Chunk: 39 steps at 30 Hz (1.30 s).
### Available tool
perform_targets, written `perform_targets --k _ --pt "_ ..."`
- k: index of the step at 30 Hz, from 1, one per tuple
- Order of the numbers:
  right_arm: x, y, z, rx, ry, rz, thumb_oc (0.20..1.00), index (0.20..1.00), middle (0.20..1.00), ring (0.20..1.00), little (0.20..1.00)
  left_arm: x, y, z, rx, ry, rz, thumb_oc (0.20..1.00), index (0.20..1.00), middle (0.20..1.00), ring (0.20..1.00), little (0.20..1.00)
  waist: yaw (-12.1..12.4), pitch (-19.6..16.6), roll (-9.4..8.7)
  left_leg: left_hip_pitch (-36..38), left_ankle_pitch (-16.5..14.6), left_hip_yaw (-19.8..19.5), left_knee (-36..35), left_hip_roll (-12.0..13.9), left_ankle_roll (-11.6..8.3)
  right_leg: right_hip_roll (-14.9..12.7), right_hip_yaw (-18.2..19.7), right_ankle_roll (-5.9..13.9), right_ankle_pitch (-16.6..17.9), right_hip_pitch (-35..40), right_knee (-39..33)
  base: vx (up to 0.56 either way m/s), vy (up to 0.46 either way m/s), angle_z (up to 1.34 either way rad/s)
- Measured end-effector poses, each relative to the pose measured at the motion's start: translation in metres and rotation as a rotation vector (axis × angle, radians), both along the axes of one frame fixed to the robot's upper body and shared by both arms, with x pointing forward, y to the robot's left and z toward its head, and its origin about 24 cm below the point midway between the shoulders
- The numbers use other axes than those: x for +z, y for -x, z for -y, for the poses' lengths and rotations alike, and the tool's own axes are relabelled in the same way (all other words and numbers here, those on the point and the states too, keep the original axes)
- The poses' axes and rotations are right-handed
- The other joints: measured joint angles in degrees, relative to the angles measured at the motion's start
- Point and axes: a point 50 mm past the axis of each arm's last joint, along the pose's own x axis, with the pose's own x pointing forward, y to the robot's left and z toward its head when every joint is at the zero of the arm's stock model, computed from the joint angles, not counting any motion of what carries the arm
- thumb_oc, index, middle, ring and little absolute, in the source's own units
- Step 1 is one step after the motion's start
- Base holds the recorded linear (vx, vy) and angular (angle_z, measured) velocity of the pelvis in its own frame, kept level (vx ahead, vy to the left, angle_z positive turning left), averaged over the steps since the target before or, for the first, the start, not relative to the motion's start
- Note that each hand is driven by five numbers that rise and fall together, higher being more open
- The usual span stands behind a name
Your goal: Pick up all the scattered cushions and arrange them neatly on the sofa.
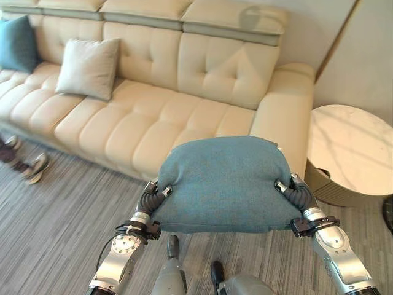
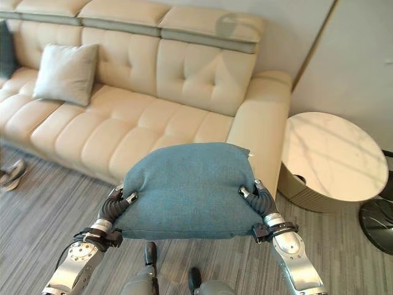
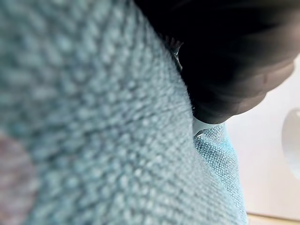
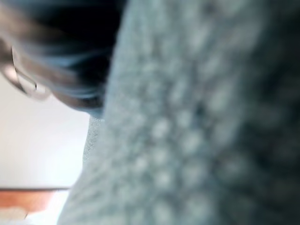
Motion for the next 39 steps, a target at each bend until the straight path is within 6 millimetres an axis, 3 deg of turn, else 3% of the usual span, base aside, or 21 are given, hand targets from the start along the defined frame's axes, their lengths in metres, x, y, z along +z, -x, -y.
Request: perform_targets --k 3,5,6,7,8,10,11,12,14,15,16,17,19,21,29,30,31,33,35,38,39 --pt "0.001 0.0 0.001 0.004 0.025 0.003 0.2 0.2 0.2 0.2 0.2 0.001 -0.001 0.001 -0.003 -0.001 0.002 0.2 0.2 0.2 0.2 0.2 -0.2 -0.2 0.15 1.0 1.5 1.7 2.5 -1.6 2.15 -1.2 0.0 -0.89 -1.1 2.3 -0.7 0.35 0.354 -0.83" --pt "0.002 -0.003 -0.002 0.017 0.048 0.008 0.2 0.2 0.2 0.2 0.2 -0.001 0.001 0.0 0.007 0.003 -0.003 0.2 0.2 0.2 0.2 0.2 -0.8 -0.3 1.44 4.2 1.9 3.4 0.4 -1.5 4.01 -1.3 2.1 -0.42 -1.6 1.2 3.1 0.2 0.333 -1.13" --pt "0.002 -0.003 -0.007 0.037 0.047 0.006 0.2 0.2 0.2 0.2 0.2 0.0 0.001 -0.005 0.023 -0.008 -0.002 0.2 0.2 0.2 0.2 0.2 0.2 -0.4 1.69 5.2 5.0 6.3 -0.3 -1.6 5.39 -2.0 2.9 1.73 -3.9 -0.5 7.6 0.21 0.386 -1.29" --pt "0.0 -0.003 -0.012 0.053 0.041 0.001 0.2 0.2 0.2 0.2 0.2 0.001 0.0 -0.011 0.04 -0.021 0.001 0.2 0.2 0.2 0.2 0.2 0.0 -0.4 0.34 7.1 3.5 9.7 -0.7 -2.8 7.49 -4.0 2.4 3.11 -5.5 -3.1 13.1 0.22 0.416 -1.35" --pt "0.0 -0.003 -0.015 0.064 0.038 0.003 0.2 0.2 0.2 0.2 0.2 0.003 0.0 -0.014 0.051 -0.026 0.005 0.2 0.2 0.2 0.2 0.2 0.9 -0.3 0.2 8.6 3.8 11.6 -1.7 -3.9 7.92 -6.4 -0.9 4.73 -7.8 -6.6 19.4 0.16 0.272 -0.92" --pt "-0.001 -0.002 -0.016 0.065 0.036 -0.002 0.2 0.2 0.2 0.2 0.2 0.004 -0.001 -0.014 0.051 -0.032 0.01 0.2 0.2 0.2 0.2 0.2 0.6 -0.3 0.4 10.0 3.0 12.6 -2.9 -5.6 9.32 -10.3 -5.1 5.61 -9.4 -8.1 21.5 0.15 0.213 -0.42" --pt "-0.002 -0.001 -0.016 0.063 0.032 -0.007 0.2 0.2 0.2 0.2 0.2 0.007 -0.003 -0.015 0.046 -0.045 0.018 0.2 0.2 0.2 0.2 0.2 0.3 -0.3 0.29 10.5 3.2 13.0 -3.4 -6.7 9.19 -12.8 -5.0 6.46 -9.6 -8.7 21.0 0.14 0.169 -0.06" --pt "-0.002 -0.001 -0.016 0.063 0.031 -0.008 0.2 0.2 0.2 0.2 0.2 0.008 -0.004 -0.014 0.043 -0.045 0.024 0.2 0.2 0.2 0.2 0.2 0.2 -0.2 0.09 10.7 2.9 12.8 -3.5 -7.2 9.03 -13.0 -5.3 6.62 -9.7 -9.5 20.6 0.21 0.277 0.04" --pt "-0.003 0.0 -0.018 0.06 0.013 -0.008 0.2 0.2 0.2 0.2 0.2 0.009 -0.005 -0.017 0.045 -0.057 0.025 0.2 0.2 0.2 0.2 0.2 0.6 -0.1 0.19 12.0 3.2 11.9 -5.8 -7.6 8.8 -11.1 -5.5 7.62 -10.5 -11.9 20.8 0.09 0.128 0.2" --pt "-0.004 0.0 -0.017 0.059 0.012 -0.01 0.2 0.2 0.2 0.2 0.2 0.008 -0.004 -0.017 0.043 -0.057 0.021 0.2 0.2 0.2 0.2 0.2 0.7 -0.2 -0.14 12.7 3.1 11.6 -6.3 -8.4 8.65 -10.8 -8.0 7.54 -10.5 -13.4 20.6 0.09 0.049 0.41" --pt "-0.004 0.0 -0.017 0.06 0.002 -0.012 0.2 0.2 0.2 0.2 0.2 0.006 -0.001 -0.017 0.043 -0.054 0.011 0.2 0.2 0.2 0.2 0.2 1.4 -0.2 -0.54 13.9 1.5 12.0 -6.3 -9.9 7.12 -10.6 -13.2 5.48 -8.6 -13.4 17.4 0.12 0.054 0.26" --pt "-0.004 0.001 -0.015 0.059 -0.001 -0.012 0.2 0.2 0.2 0.2 0.2 0.004 0.002 -0.016 0.044 -0.048 0.006 0.2 0.2 0.2 0.2 0.2 1.9 -0.5 -0.82 14.0 0.7 11.9 -6.3 -11.1 7.04 -10.2 -14.5 2.47 -5.5 -12.8 12.9 0.14 0.003 0.38" --pt "-0.007 0.006 -0.007 0.027 0.002 -0.028 0.2 0.2 0.2 0.2 0.2 0.002 0.002 -0.009 0.03 -0.021 0.002 0.2 0.2 0.2 0.2 0.2 1.7 -0.6 0.27 13.9 0.4 10.8 -6.3 -11.2 7.04 -8.9 -13.1 1.63 -0.6 -10.1 7.8 0.08 -0.01 0.25" --pt "-0.011 0.006 -0.006 0.021 0.002 -0.041 0.2 0.2 0.2 0.2 0.2 0.0 0.005 -0.01 0.022 -0.023 -0.008 0.2 0.2 0.2 0.2 0.2 2.0 -0.7 0.38 13.6 0.1 11.1 -5.2 -10.7 6.41 -8.3 -12.8 0.58 1.3 -8.9 5.2 0.09 0.005 -0.1" --pt "-0.011 0.007 -0.004 0.01 0.003 -0.046 0.2 0.2 0.2 0.2 0.2 -0.001 0.005 -0.008 0.009 -0.018 -0.014 0.2 0.2 0.2 0.2 0.2 0.4 -0.8 0.53 13.6 0.1 10.9 -0.9 -10.6 6.41 -8.4 -12.3 0.41 1.1 -5.1 2.5 0.03 -0.021 0.07" --pt "-0.011 0.003 -0.006 0.015 -0.004 -0.043 0.2 0.2 0.2 0.2 0.2 0.002 0.002 -0.012 0.011 -0.049 0.001 0.2 0.2 0.2 0.2 0.2 0.8 -0.3 -1.25 11.2 -0.5 10.1 4.8 -11.1 5.29 -9.8 -11.1 -0.61 0.7 -5.4 2.2 0.07 0.099 -0.28" --pt "-0.013 -0.002 -0.01 0.03 -0.004 -0.051 0.2 0.2 0.2 0.2 0.2 0.002 0.001 -0.014 0.022 -0.061 0.001 0.2 0.2 0.2 0.2 0.2 2.4 -0.1 -3.31 7.5 -2.2 9.6 12.1 -10.8 3.8 -11.0 -9.8 -1.6 1.9 -4.9 1.5 0.08 0.087 -0.38" --pt "-0.012 -0.003 -0.011 0.034 -0.005 -0.048 0.2 0.2 0.2 0.2 0.2 0.002 0.001 -0.015 0.031 -0.069 -0.001 0.2 0.2 0.2 0.2 0.2 2.3 -0.2 -3.19 6.6 -5.2 10.9 14.5 -6.1 2.91 -10.3 -10.0 -1.69 2.5 -3.4 -0.4 0.15 0.181 -0.21" --pt "-0.009 -0.007 -0.013 0.037 -0.003 -0.039 0.2 0.2 0.2 0.2 0.2 0.003 0.001 -0.016 0.047 -0.07 0.002 0.2 0.2 0.2 0.2 0.2 3.0 -0.4 -2.66 9.0 -5.2 7.1 7.5 -1.9 2.12 -9.0 -7.1 -0.95 2.6 -4.2 0.2 0.17 0.193 -0.48" --pt "-0.005 -0.01 -0.009 0.038 0.026 -0.031 0.2 0.2 0.2 0.2 0.2 0.006 -0.004 -0.012 0.047 -0.057 0.021 0.2 0.2 0.2 0.2 0.2 1.9 -0.9 -0.13 12.4 -1.8 6.2 0.5 -0.4 1.32 -7.3 -6.7 0.22 3.3 -4.3 -0.2 0.08 0.151 -0.34" --pt "-0.006 -0.012 -0.01 0.032 0.024 -0.036 0.2 0.2 0.2 0.2 0.2 0.008 -0.007 -0.012 0.05 -0.061 0.03 0.2 0.2 0.2 0.2 0.2 1.9 -1.0 -0.17 13.5 -0.9 6.8 -0.9 -0.6 0.67 -7.5 -6.2 1.18 3.3 -4.9 0.4 0.02 0.087 -0.22"
